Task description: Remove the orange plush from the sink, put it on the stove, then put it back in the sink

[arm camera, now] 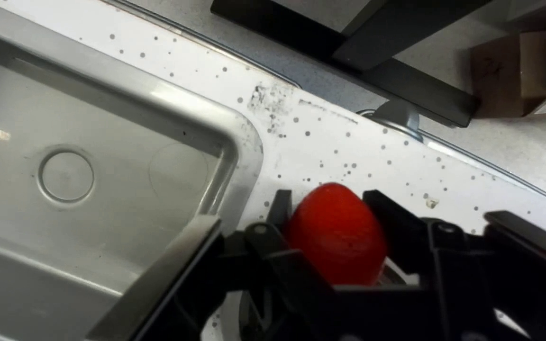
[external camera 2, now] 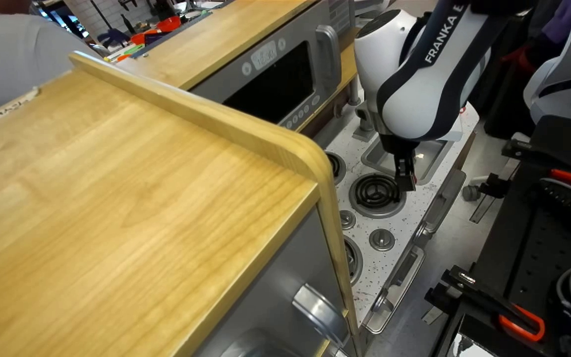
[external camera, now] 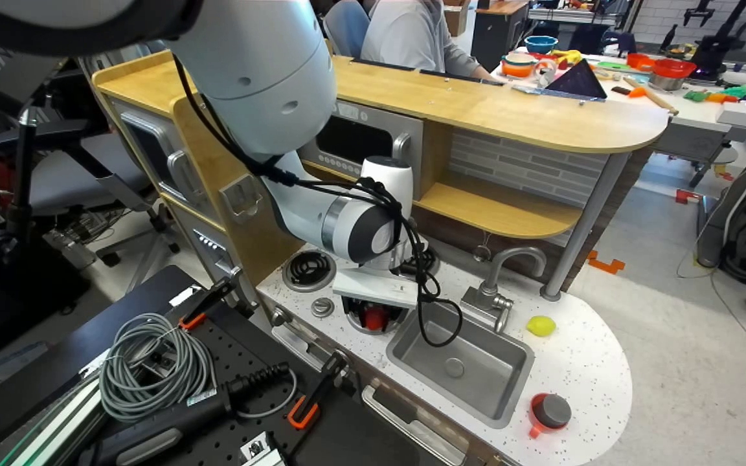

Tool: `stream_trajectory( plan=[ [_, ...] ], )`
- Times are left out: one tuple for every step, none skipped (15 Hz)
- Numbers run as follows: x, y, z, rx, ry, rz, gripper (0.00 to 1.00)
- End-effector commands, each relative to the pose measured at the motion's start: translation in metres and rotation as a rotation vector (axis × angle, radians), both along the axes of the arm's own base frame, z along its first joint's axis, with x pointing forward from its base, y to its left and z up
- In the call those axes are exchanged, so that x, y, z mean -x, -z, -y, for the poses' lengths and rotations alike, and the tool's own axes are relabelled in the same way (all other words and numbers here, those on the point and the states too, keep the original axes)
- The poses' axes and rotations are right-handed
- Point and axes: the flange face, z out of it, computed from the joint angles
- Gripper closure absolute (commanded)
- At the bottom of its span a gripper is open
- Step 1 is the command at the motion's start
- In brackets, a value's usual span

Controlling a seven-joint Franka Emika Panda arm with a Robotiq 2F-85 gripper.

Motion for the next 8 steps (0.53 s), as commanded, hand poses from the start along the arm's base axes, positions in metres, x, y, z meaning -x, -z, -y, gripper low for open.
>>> stream_trajectory(
  plan=[
    [-0.017,0.008,-0.001,0.056,-0.048,-0.028,0.81],
    [-0.021,0.009,-0.004,0.064,-0.057,-0.029,0.81],
    [-0.023,0.011,-0.006,0.069,-0.062,-0.028,0.81],
    [-0.026,0.012,-0.008,0.072,-0.066,-0.03,0.81],
    [-0.028,0.013,-0.011,0.074,-0.07,-0.03,0.81],
    [-0.029,0.014,-0.013,0.074,-0.072,-0.029,0.81],
    [-0.029,0.016,-0.015,0.073,-0.075,-0.028,0.81],
    [-0.028,0.017,-0.016,0.073,-0.077,-0.028,0.81]
  ],
)
